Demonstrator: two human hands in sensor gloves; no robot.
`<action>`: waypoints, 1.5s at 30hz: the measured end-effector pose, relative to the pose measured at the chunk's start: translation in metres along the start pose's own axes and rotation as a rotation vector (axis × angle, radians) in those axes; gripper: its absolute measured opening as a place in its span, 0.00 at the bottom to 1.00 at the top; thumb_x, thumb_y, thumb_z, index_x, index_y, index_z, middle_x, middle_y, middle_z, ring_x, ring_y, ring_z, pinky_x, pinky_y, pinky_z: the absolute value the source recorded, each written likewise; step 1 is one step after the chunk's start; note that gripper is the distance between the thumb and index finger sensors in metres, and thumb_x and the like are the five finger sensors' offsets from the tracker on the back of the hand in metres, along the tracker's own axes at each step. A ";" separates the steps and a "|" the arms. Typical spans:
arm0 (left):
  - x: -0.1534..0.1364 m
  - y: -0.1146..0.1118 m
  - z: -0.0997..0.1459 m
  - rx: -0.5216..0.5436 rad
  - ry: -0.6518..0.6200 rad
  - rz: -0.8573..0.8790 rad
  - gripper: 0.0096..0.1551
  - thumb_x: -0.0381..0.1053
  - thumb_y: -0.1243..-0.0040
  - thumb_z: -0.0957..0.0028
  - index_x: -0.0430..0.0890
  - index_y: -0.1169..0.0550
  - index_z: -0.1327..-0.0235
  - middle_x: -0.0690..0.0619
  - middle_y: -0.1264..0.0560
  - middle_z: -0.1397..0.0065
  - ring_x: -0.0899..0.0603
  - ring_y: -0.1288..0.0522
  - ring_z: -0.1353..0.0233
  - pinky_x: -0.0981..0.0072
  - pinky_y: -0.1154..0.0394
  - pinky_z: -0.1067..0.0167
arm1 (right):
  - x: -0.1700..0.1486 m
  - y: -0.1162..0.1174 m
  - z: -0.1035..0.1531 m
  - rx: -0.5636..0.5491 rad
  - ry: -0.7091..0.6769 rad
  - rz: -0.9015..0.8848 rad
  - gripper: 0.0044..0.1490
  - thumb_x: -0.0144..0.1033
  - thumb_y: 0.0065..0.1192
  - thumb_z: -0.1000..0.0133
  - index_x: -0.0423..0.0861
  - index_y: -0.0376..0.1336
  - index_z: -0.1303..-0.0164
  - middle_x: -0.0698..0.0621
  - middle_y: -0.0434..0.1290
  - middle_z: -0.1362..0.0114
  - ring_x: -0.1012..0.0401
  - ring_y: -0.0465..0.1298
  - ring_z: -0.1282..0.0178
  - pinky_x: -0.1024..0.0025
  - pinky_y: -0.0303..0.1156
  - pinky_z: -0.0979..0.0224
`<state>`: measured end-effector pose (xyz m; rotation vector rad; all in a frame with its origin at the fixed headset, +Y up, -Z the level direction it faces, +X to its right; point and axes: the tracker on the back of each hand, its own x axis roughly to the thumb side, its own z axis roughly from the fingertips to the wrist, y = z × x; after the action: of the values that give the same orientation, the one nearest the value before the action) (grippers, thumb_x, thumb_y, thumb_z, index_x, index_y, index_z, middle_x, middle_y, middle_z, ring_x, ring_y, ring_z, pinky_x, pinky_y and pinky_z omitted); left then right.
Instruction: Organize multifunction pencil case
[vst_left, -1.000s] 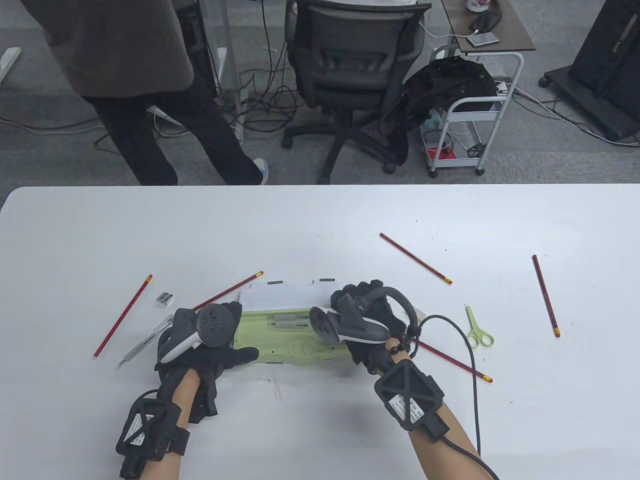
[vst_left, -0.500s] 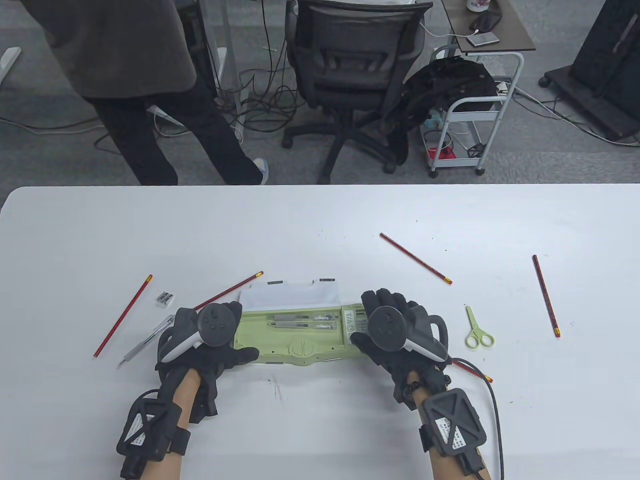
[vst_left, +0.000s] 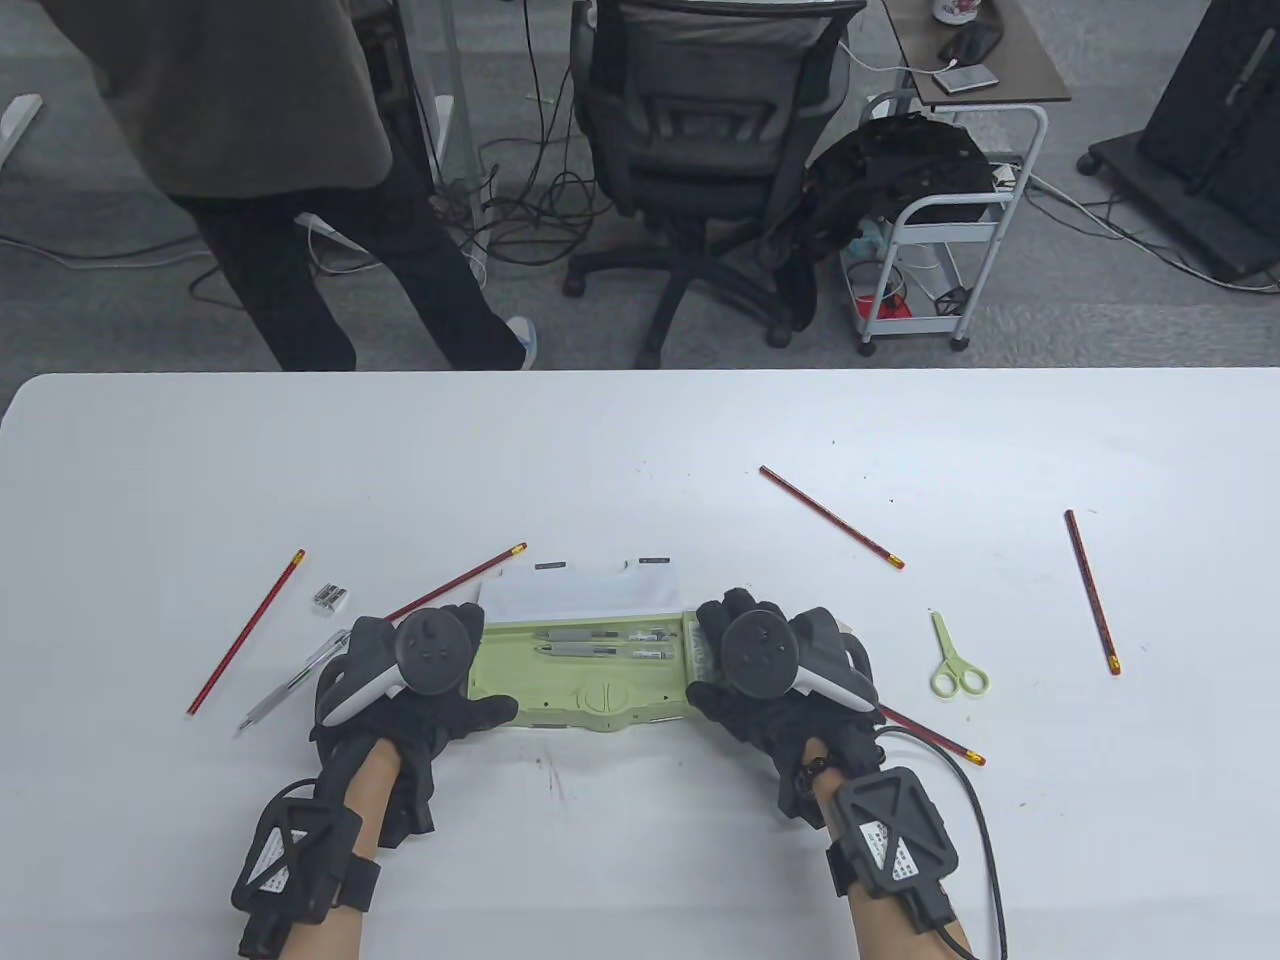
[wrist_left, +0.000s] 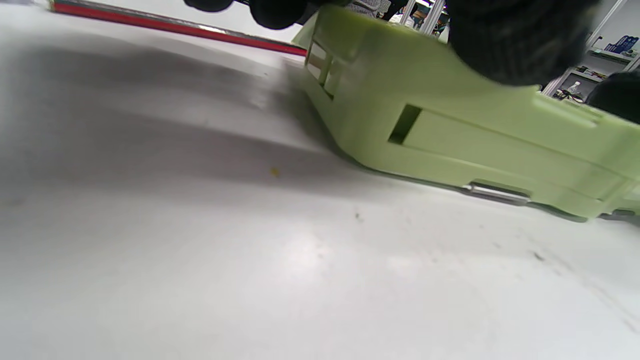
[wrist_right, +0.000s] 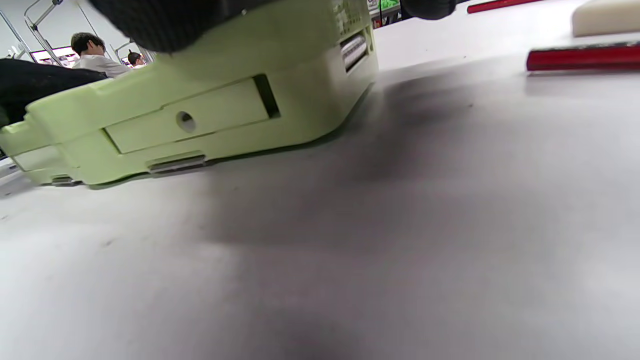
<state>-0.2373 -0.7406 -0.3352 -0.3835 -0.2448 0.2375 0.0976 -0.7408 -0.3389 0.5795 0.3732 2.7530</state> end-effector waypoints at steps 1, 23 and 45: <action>0.000 0.001 0.001 -0.002 -0.006 0.001 0.65 0.69 0.41 0.56 0.41 0.53 0.14 0.35 0.50 0.10 0.22 0.52 0.15 0.22 0.48 0.28 | 0.000 0.000 0.000 0.002 0.002 -0.006 0.55 0.54 0.49 0.44 0.37 0.36 0.17 0.29 0.35 0.17 0.28 0.48 0.19 0.30 0.48 0.23; -0.092 0.053 0.079 0.198 0.542 -0.240 0.33 0.51 0.35 0.45 0.47 0.27 0.26 0.43 0.23 0.24 0.32 0.25 0.27 0.34 0.29 0.33 | 0.000 0.001 0.000 0.005 0.008 0.000 0.53 0.52 0.50 0.43 0.38 0.37 0.17 0.30 0.35 0.17 0.28 0.49 0.19 0.30 0.49 0.23; -0.095 0.016 0.028 0.070 0.712 -0.557 0.26 0.54 0.33 0.48 0.48 0.19 0.37 0.48 0.16 0.33 0.38 0.19 0.33 0.38 0.24 0.37 | 0.001 0.000 0.000 0.001 0.005 0.006 0.53 0.52 0.51 0.44 0.38 0.38 0.17 0.29 0.36 0.17 0.28 0.50 0.19 0.30 0.50 0.23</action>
<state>-0.3376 -0.7427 -0.3345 -0.2958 0.3595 -0.4392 0.0966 -0.7409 -0.3386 0.5756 0.3751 2.7606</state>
